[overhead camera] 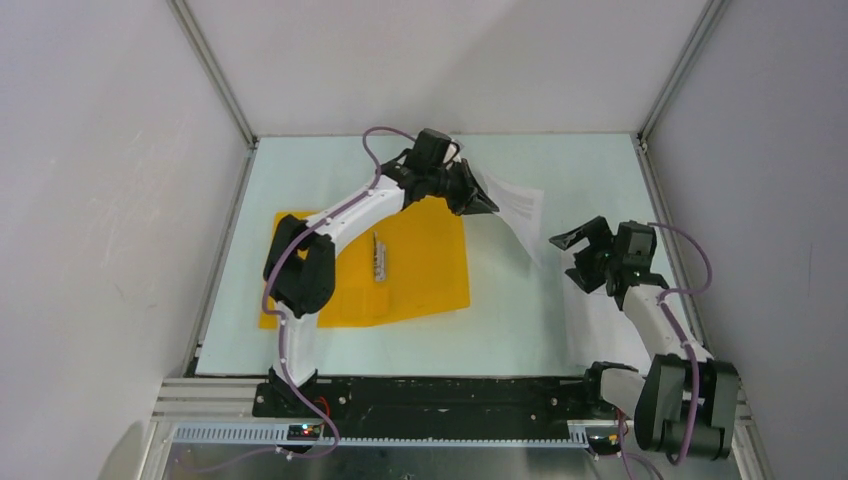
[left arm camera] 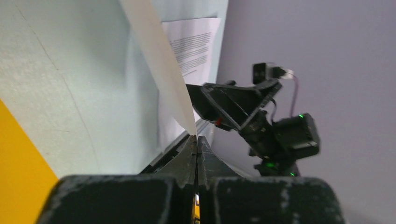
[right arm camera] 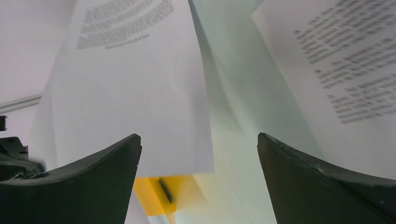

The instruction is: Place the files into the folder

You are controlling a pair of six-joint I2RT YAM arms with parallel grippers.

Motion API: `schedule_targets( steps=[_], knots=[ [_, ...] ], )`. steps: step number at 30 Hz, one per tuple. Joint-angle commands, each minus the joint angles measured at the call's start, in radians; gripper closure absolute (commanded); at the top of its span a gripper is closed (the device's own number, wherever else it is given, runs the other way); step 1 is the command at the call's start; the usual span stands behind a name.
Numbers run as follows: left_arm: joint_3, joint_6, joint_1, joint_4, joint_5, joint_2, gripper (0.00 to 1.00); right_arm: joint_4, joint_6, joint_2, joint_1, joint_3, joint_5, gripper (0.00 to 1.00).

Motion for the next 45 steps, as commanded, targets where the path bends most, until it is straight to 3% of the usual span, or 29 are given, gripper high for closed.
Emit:
schedule_targets(
  steps=[1,15,22,24,26,27,29,31,33,34,36,38,41,45],
  knots=[
    [-0.058,-0.142,0.013,0.086,0.083,-0.094,1.0,0.251,0.13,0.088,0.026,-0.01,-0.122,0.01],
    [-0.295,-0.212,0.056,0.232,0.126,-0.226,1.0,0.579,0.391,0.398,0.195,-0.038,-0.115,0.02],
    [-0.451,-0.169,0.074,0.269,0.164,-0.302,1.0,0.724,0.462,0.506,0.215,-0.039,-0.113,0.16],
    [-0.5,-0.132,0.078,0.272,0.174,-0.321,1.0,0.774,0.476,0.534,0.223,-0.039,-0.119,0.27],
    [-0.553,-0.101,0.082,0.272,0.174,-0.339,1.0,0.815,0.481,0.555,0.229,-0.038,-0.123,0.46],
    [-0.583,-0.088,0.083,0.272,0.176,-0.348,1.0,0.832,0.477,0.563,0.233,-0.038,-0.122,0.62],
    [-0.622,-0.05,0.083,0.271,0.177,-0.366,1.0,0.849,0.459,0.567,0.242,-0.033,-0.125,0.82],
    [-0.653,0.002,0.083,0.257,0.159,-0.389,0.95,0.822,0.413,0.557,0.252,-0.016,-0.121,0.97],
    [-0.661,0.105,0.085,0.169,0.094,-0.414,0.81,0.769,0.336,0.53,0.27,0.016,-0.106,1.0],
    [-0.662,0.178,0.087,0.094,0.061,-0.424,0.67,0.74,0.304,0.503,0.291,0.046,-0.096,1.0],
    [-0.672,0.261,0.091,0.006,-0.042,-0.453,0.47,0.619,0.188,0.453,0.334,0.106,-0.042,1.0],
    [-0.701,0.312,0.092,-0.049,-0.154,-0.487,0.4,0.506,0.061,0.401,0.395,0.167,0.042,1.0],
    [-0.733,0.339,0.093,-0.085,-0.3,-0.537,0.39,0.343,-0.126,0.356,0.482,0.255,0.198,1.0],
    [-0.748,0.365,0.094,-0.14,-0.474,-0.584,0.39,0.232,-0.284,0.357,0.604,0.38,0.279,1.0]
  ],
)
